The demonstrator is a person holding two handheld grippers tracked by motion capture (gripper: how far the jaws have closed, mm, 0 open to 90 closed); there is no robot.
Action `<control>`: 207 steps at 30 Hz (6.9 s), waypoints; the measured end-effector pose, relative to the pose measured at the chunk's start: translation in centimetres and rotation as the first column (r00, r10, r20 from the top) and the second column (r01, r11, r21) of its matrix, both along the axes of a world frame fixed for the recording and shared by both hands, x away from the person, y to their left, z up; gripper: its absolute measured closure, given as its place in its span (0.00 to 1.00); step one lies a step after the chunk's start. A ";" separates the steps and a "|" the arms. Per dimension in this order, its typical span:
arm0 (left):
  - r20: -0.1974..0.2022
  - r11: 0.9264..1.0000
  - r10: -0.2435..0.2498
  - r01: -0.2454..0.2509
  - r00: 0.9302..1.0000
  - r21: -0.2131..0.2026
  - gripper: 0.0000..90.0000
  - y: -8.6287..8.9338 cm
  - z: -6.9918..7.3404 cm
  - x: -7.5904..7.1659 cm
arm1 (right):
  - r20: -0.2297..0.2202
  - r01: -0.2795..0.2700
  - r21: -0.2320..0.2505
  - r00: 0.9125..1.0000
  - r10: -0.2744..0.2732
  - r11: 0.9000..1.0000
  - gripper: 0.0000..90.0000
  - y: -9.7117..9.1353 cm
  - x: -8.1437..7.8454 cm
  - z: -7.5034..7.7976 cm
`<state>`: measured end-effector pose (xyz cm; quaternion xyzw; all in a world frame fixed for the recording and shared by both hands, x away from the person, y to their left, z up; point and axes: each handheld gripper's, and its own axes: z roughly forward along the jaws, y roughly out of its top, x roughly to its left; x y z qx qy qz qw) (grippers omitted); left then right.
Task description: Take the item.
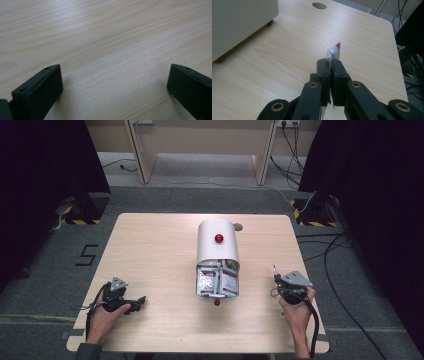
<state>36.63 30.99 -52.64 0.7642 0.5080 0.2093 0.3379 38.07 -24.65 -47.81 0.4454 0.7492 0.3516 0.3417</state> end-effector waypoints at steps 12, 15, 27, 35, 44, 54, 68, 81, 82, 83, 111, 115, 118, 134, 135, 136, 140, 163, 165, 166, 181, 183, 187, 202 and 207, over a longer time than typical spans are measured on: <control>0.000 1.000 0.000 0.000 1.000 0.000 0.00 0.0 0.0 0.0 | -0.023 -0.041 -0.057 0.999 0.040 0.998 0.96 1.3 0.5 -1.0; 0.000 1.000 0.000 0.000 1.000 0.000 0.00 0.0 0.0 0.0 | -0.033 -0.051 -0.057 0.998 0.049 0.997 0.96 1.6 0.6 -1.3; 0.000 1.000 0.000 0.000 1.000 0.000 0.00 0.0 0.0 0.0 | -0.048 -0.086 -0.039 0.995 0.084 0.996 0.96 2.4 1.1 -2.1; 0.000 1.000 0.000 0.000 1.000 0.000 0.00 0.0 0.0 0.0 | -0.062 -0.097 -0.023 0.994 0.095 0.995 0.94 2.7 1.3 -2.4; 0.000 1.000 0.000 0.000 1.000 0.000 0.00 0.0 0.0 0.0 | -0.072 -0.102 0.000 0.992 0.102 0.995 0.91 2.6 1.3 -2.4; 0.000 1.000 0.001 -0.001 1.000 0.000 0.00 0.0 0.0 0.0 | -0.085 -0.120 0.014 0.989 0.121 0.993 0.89 2.8 1.2 -2.6; 0.000 1.000 0.001 -0.001 1.000 0.000 0.00 0.0 0.0 0.0 | -0.103 -0.124 0.025 0.987 0.126 0.992 0.79 3.0 1.2 -2.7; 0.000 1.000 0.001 -0.001 1.000 0.000 0.00 0.0 0.0 0.0 | -0.111 -0.126 0.145 0.984 0.143 0.981 0.57 3.0 0.9 -2.1; 0.000 1.000 0.001 -0.001 1.000 0.000 0.00 0.0 0.0 0.0 | -0.107 -0.131 0.150 0.983 0.147 0.980 0.56 2.9 0.9 -2.0; 0.000 1.000 0.001 -0.001 1.000 0.000 0.00 0.0 0.0 0.0 | -0.105 -0.133 0.160 0.983 0.151 0.978 0.55 3.0 0.8 -1.8; 0.000 1.000 0.001 -0.001 1.000 0.000 0.00 0.0 0.0 0.0 | -0.100 -0.108 0.240 0.986 0.136 0.965 0.43 3.4 -1.6 0.9; 0.000 1.000 0.001 -0.001 1.000 0.000 0.00 0.0 0.0 0.0 | -0.105 -0.115 0.241 0.984 0.143 0.964 0.42 3.5 -2.0 1.0; 0.000 1.000 0.001 -0.001 1.000 0.001 0.00 0.0 0.0 0.0 | -0.109 -0.122 0.242 0.982 0.152 0.962 0.41 3.6 -2.2 1.0; 0.000 1.000 0.002 -0.002 1.000 0.001 0.00 0.0 0.0 0.0 | -0.139 -0.128 0.247 0.976 0.165 0.961 0.35 4.2 -3.6 0.6; 0.000 1.000 0.002 -0.002 1.000 0.001 0.00 0.0 0.0 0.0 | -0.138 -0.129 0.245 0.976 0.166 0.961 0.34 4.3 -3.7 0.5; -0.001 1.000 0.001 -0.001 1.000 0.004 0.00 0.0 0.0 0.0 | -0.139 -0.132 0.244 0.976 0.169 0.961 0.33 4.3 -3.7 0.5; -0.001 1.000 0.001 -0.001 1.000 0.004 0.00 0.0 0.0 0.0 | -0.139 -0.133 0.242 0.976 0.170 0.961 0.31 4.4 -3.9 0.4; -0.002 1.000 0.000 0.000 1.000 0.005 0.00 0.0 0.0 0.0 | -0.138 -0.144 0.247 0.974 0.182 0.958 0.23 4.9 -5.1 -0.4; -0.002 1.000 0.000 0.000 1.000 0.005 0.00 0.0 0.0 0.0 | -0.136 -0.147 0.246 0.973 0.185 0.958 0.23 4.9 -5.1 -0.4; -0.001 1.000 0.000 0.000 1.000 0.005 0.00 0.0 0.0 0.0 | -0.138 -0.145 0.248 0.973 0.183 0.958 0.23 5.0 -5.2 -0.5; -0.002 1.000 0.000 0.000 1.000 0.005 0.00 0.0 0.0 0.0 | -0.133 -0.152 0.246 0.973 0.189 0.957 0.23 4.9 -6.1 -0.6; -0.002 1.000 -0.001 0.001 1.000 0.006 0.00 0.1 0.0 0.0 | -0.136 -0.151 0.244 0.973 0.188 0.958 0.23 5.0 -6.2 -0.7; -0.002 1.000 0.000 0.000 1.000 0.006 0.00 0.1 0.0 0.0 | -0.138 -0.151 0.242 0.972 0.188 0.959 0.23 4.9 -6.5 -0.8; -0.002 1.000 -0.001 0.001 1.000 0.006 0.00 0.1 0.0 0.0 | -0.152 -0.155 0.242 0.969 0.195 0.958 0.19 4.9 -7.4 -1.9; -0.002 1.000 -0.001 0.001 1.000 0.006 0.00 0.1 0.0 0.0 | -0.155 -0.144 0.244 0.970 0.185 0.959 0.19 4.6 -7.9 -2.0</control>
